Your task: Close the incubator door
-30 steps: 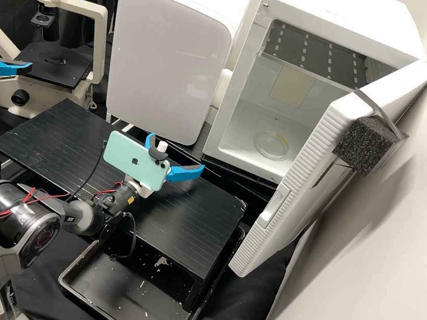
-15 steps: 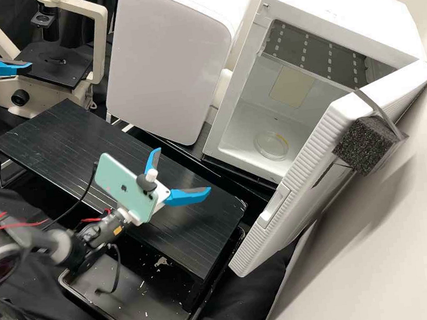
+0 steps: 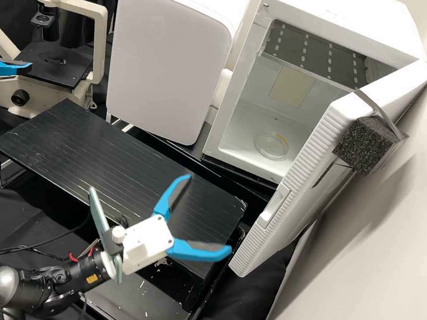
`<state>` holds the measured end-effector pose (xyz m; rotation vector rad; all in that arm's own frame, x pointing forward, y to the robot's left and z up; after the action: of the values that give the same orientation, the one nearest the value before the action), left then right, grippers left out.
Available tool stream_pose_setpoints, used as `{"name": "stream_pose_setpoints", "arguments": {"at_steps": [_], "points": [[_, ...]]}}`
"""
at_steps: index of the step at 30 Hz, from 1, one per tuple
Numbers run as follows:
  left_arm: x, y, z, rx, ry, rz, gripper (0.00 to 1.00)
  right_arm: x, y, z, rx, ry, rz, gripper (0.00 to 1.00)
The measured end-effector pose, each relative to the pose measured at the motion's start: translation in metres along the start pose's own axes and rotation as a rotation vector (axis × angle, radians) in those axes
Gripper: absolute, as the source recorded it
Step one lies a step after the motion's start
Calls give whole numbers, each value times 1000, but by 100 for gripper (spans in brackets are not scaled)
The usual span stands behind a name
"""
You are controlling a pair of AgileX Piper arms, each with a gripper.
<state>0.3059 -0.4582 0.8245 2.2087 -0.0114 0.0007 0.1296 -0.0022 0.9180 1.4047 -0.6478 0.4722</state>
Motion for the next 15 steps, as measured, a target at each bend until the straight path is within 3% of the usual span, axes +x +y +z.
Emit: {"name": "stream_pose_setpoints", "arguments": {"at_steps": [6, 15], "points": [[0, 0, 0, 0, 0, 0, 100, 19, 3, 20, 17, -93, 17, 100], [0, 0, 0, 0, 0, 0, 100, 62, -22, 55, -42, -213, -52, 100]]}}
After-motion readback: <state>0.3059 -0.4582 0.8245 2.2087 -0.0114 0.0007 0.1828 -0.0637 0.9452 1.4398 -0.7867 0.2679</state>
